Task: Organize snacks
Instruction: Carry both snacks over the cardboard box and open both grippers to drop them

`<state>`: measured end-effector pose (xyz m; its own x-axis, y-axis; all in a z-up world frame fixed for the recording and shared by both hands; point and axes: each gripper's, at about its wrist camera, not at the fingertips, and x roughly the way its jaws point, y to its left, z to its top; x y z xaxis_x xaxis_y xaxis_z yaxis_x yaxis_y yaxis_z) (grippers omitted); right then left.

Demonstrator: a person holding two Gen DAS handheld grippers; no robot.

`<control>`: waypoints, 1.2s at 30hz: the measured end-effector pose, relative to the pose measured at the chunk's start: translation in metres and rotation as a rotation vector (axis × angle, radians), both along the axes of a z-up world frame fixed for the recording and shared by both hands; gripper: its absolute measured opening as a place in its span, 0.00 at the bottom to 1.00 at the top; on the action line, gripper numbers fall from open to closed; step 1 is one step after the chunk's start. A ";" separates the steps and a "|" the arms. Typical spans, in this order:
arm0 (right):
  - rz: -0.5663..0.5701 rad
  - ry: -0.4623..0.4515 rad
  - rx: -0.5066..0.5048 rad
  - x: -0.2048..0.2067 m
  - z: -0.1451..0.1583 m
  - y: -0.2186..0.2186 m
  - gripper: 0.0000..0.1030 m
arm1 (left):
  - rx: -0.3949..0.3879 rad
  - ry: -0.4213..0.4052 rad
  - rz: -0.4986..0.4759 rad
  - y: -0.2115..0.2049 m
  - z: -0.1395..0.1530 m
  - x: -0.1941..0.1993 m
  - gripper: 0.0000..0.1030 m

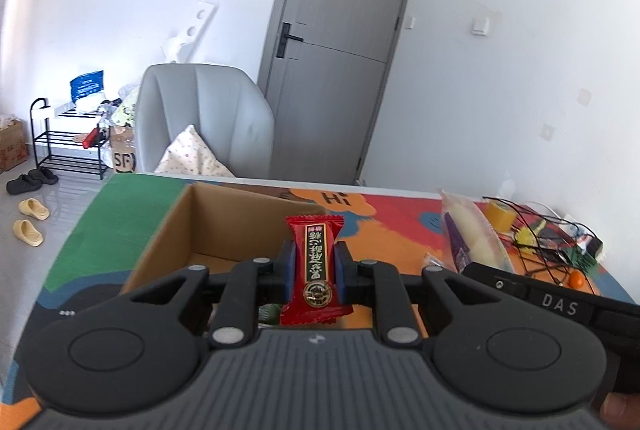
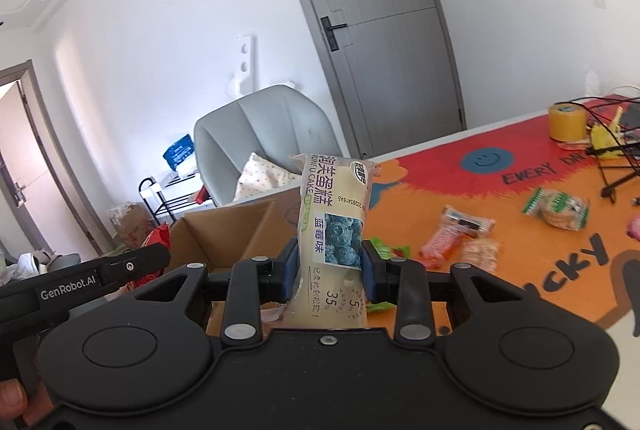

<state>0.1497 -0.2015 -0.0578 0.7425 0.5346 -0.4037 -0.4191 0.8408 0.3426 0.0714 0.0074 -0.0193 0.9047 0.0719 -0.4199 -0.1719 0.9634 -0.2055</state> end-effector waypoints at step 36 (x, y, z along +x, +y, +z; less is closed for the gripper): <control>0.084 0.059 0.016 0.015 0.005 0.089 0.56 | -0.081 0.045 0.032 0.079 -0.016 0.022 0.19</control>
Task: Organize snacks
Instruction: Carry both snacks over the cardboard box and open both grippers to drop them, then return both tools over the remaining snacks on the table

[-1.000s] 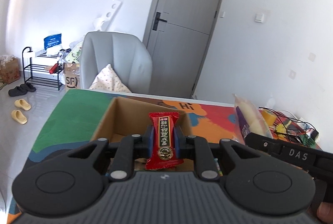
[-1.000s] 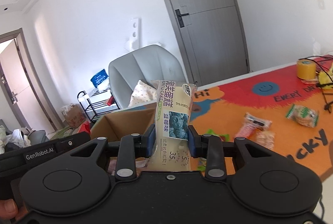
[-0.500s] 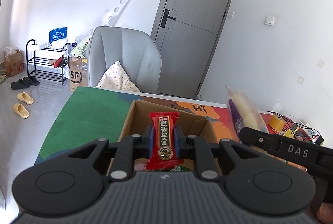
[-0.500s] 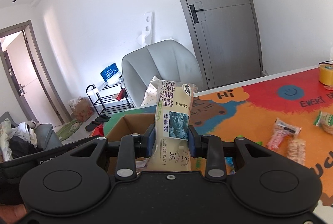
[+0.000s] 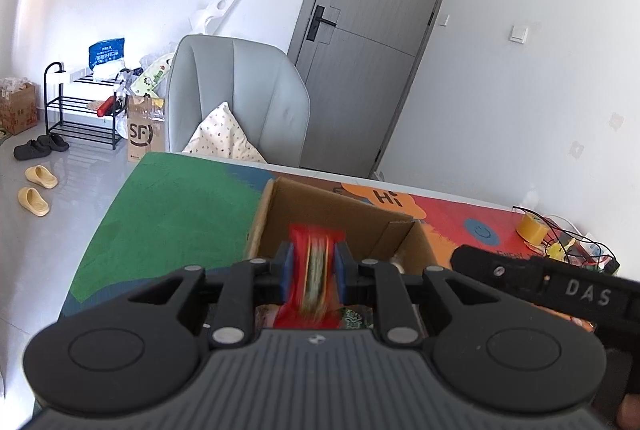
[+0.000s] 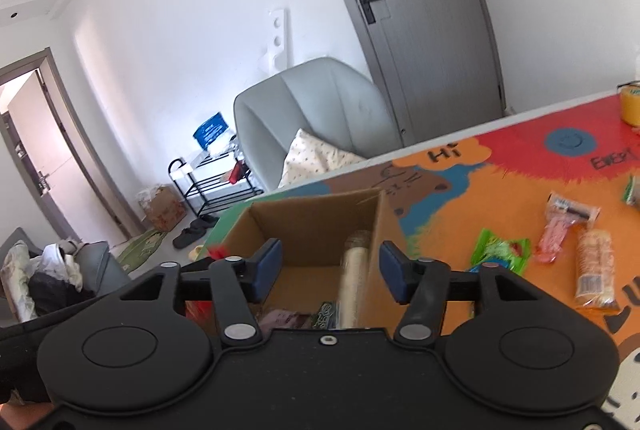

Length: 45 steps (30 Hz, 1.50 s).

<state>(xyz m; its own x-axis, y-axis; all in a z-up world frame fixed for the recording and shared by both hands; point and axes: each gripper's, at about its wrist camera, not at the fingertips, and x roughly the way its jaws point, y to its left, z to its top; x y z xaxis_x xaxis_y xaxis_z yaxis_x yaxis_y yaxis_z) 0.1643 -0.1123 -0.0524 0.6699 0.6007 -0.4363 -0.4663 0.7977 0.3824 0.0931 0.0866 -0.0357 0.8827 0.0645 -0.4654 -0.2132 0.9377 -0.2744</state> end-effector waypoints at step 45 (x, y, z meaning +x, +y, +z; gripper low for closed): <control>-0.169 0.102 0.001 0.000 -0.033 -0.148 1.00 | 0.051 0.146 -0.073 -0.104 -0.005 0.007 0.89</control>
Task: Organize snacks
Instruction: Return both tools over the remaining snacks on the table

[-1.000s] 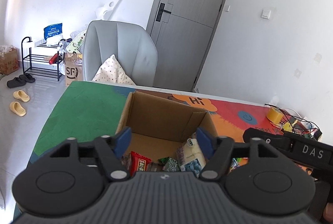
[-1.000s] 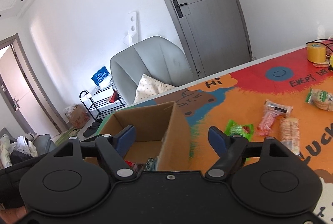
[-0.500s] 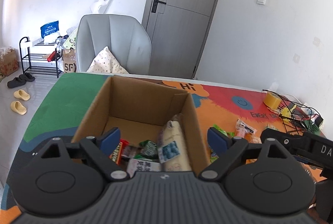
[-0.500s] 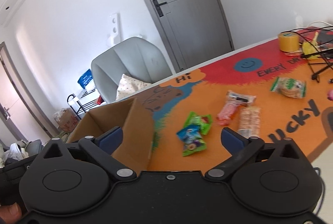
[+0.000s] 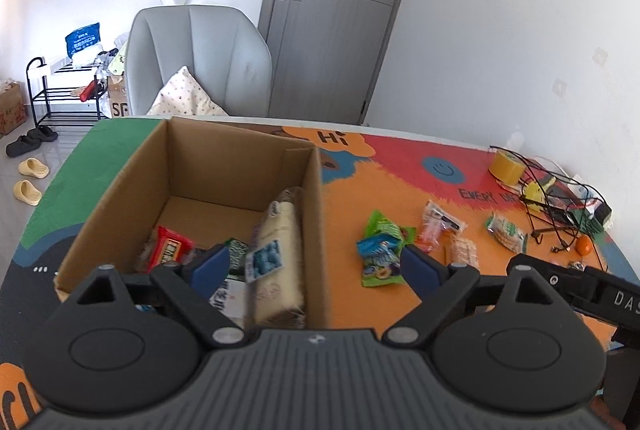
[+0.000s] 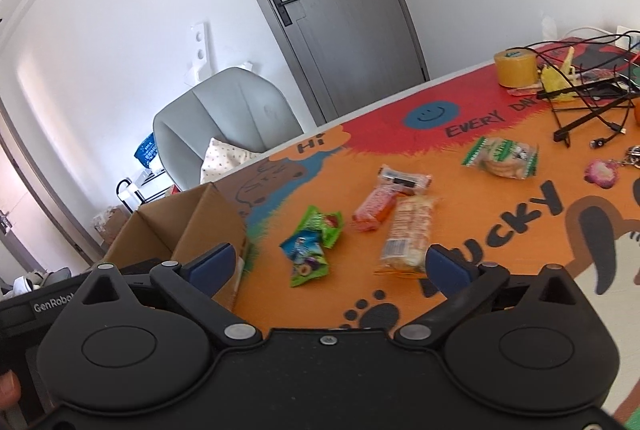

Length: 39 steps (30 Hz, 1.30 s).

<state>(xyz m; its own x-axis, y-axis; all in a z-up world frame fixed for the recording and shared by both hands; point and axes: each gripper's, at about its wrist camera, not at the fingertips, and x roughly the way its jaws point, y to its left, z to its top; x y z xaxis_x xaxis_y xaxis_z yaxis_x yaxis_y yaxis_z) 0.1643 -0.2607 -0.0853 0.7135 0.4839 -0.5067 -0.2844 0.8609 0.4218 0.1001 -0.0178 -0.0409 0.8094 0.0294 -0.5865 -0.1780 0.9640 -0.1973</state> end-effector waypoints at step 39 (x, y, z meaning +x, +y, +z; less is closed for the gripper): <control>0.008 0.151 -0.069 0.082 -0.051 -0.011 0.62 | -0.032 0.133 -0.101 -0.059 -0.045 0.098 0.44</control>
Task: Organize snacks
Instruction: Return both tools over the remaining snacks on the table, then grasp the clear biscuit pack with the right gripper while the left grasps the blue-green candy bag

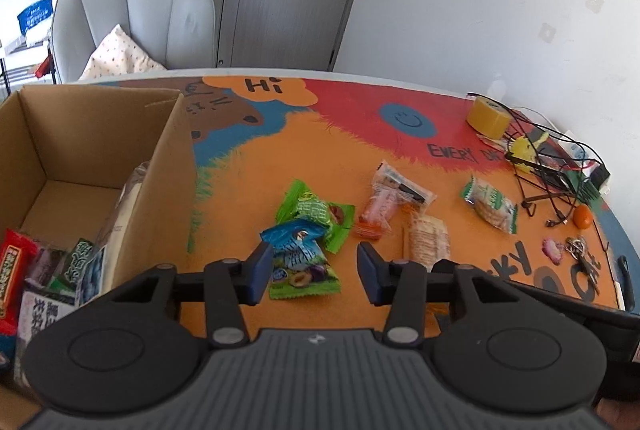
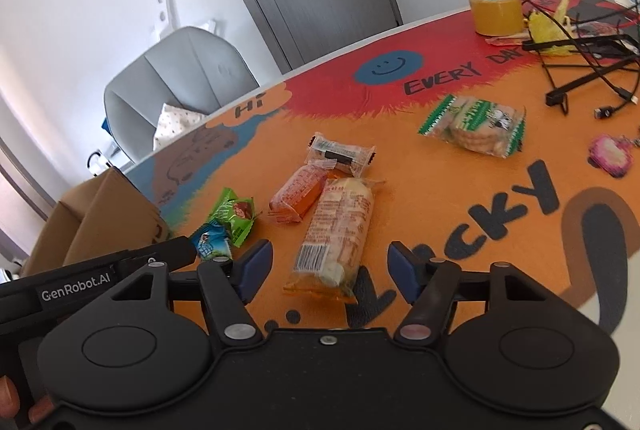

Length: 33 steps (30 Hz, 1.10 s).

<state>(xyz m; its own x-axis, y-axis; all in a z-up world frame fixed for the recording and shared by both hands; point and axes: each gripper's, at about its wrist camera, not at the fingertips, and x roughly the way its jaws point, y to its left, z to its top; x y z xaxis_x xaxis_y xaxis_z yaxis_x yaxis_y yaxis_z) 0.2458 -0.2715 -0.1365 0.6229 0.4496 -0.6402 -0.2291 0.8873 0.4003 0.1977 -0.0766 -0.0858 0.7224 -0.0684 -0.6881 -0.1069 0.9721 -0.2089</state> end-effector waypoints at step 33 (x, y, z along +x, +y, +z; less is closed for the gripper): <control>-0.002 0.037 -0.100 0.019 -0.012 0.011 0.32 | -0.013 0.028 0.011 -0.004 -0.038 0.029 0.29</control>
<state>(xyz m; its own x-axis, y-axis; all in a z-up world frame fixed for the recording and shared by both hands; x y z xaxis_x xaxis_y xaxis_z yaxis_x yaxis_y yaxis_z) 0.2646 -0.2606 -0.1488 0.5989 0.3809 -0.7044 -0.2143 0.9238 0.3174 0.2264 -0.0810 -0.1236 0.7034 -0.0690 -0.7075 -0.1241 0.9681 -0.2178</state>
